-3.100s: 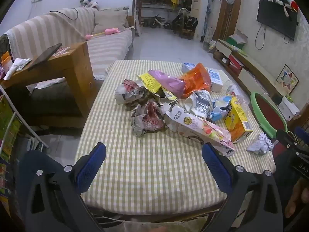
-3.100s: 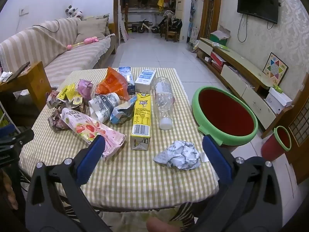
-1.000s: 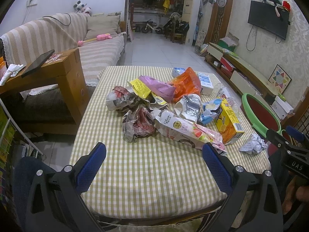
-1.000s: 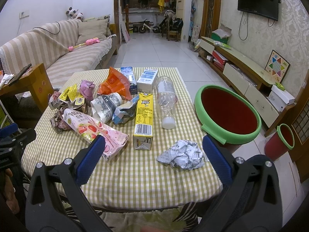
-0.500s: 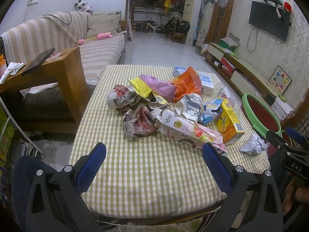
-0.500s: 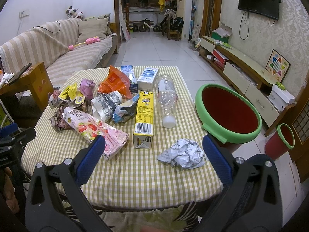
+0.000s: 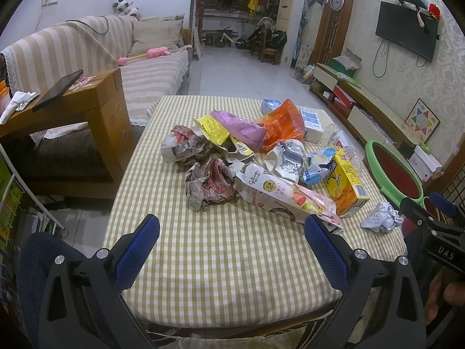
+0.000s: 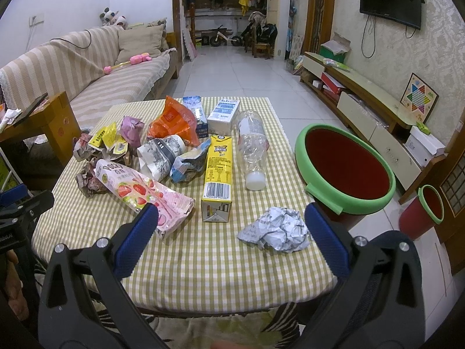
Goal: Collect trash
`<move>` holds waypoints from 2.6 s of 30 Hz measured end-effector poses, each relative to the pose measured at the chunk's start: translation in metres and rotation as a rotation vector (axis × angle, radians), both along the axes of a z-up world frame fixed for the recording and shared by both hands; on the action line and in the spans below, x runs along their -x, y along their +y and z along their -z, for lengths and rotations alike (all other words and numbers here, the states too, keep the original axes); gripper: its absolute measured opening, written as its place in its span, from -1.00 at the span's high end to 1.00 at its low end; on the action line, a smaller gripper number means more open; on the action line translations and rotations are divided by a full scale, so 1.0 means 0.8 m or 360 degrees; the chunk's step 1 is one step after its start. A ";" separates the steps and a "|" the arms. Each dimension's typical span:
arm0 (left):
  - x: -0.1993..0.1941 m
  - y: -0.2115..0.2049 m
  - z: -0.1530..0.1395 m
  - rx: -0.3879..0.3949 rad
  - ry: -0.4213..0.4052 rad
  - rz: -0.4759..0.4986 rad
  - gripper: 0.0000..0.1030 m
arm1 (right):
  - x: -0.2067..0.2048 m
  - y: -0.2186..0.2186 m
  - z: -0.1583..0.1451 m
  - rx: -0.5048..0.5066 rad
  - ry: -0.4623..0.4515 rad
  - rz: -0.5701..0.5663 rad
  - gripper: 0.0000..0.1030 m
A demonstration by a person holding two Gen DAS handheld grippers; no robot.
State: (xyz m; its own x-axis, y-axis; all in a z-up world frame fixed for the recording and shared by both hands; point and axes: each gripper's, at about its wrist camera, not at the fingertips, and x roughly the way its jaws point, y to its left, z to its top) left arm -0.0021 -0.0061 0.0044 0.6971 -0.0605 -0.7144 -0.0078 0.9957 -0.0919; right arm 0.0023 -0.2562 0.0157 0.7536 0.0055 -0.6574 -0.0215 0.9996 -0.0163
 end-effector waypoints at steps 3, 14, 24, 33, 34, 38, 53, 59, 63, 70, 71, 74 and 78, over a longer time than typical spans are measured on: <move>0.000 0.001 0.001 0.0002 0.0004 -0.0001 -0.84 | -0.001 0.000 0.000 -0.0001 0.0006 0.0000 -0.93; -0.014 0.005 0.018 0.0073 0.0104 -0.0023 -0.84 | -0.015 -0.016 0.009 -0.0045 0.0097 0.0059 -0.93; -0.054 -0.012 0.039 0.0327 0.0287 0.0001 -0.84 | -0.043 -0.063 0.029 -0.0154 0.0264 0.0227 -0.93; -0.102 -0.026 0.079 0.0629 0.0511 -0.0092 -0.84 | -0.086 -0.078 0.073 -0.0112 0.0530 0.0224 -0.93; -0.108 -0.028 0.084 0.0648 0.0531 -0.0111 -0.84 | -0.088 -0.079 0.075 -0.0111 0.0543 0.0225 -0.93; -0.129 -0.037 0.098 0.0688 0.0583 -0.0170 -0.84 | -0.101 -0.082 0.088 -0.0105 0.0604 0.0233 -0.93; -0.178 -0.093 0.138 0.0789 0.0723 -0.0251 0.11 | -0.122 -0.074 0.119 -0.0103 0.0751 0.0152 -0.53; -0.174 -0.096 0.130 0.0768 0.0702 -0.0207 0.35 | -0.116 -0.079 0.112 -0.0148 0.0754 0.0125 -0.14; -0.164 -0.092 0.119 0.0746 0.0690 -0.0172 0.43 | -0.111 -0.076 0.106 -0.0202 0.0744 0.0088 -0.05; -0.137 -0.068 0.105 0.0700 0.0689 -0.0156 0.50 | -0.102 -0.066 0.078 -0.0228 0.0659 0.0033 -0.03; -0.134 -0.066 0.103 0.0689 0.0685 -0.0156 0.51 | -0.097 -0.063 0.074 -0.0244 0.0641 0.0020 -0.03; -0.125 -0.059 0.092 0.0655 0.0651 -0.0140 0.53 | -0.092 -0.057 0.063 -0.0248 0.0577 -0.0026 -0.03; -0.115 -0.051 0.076 0.0617 0.0591 -0.0105 0.56 | -0.084 -0.040 0.045 -0.0221 0.0488 -0.0099 -0.03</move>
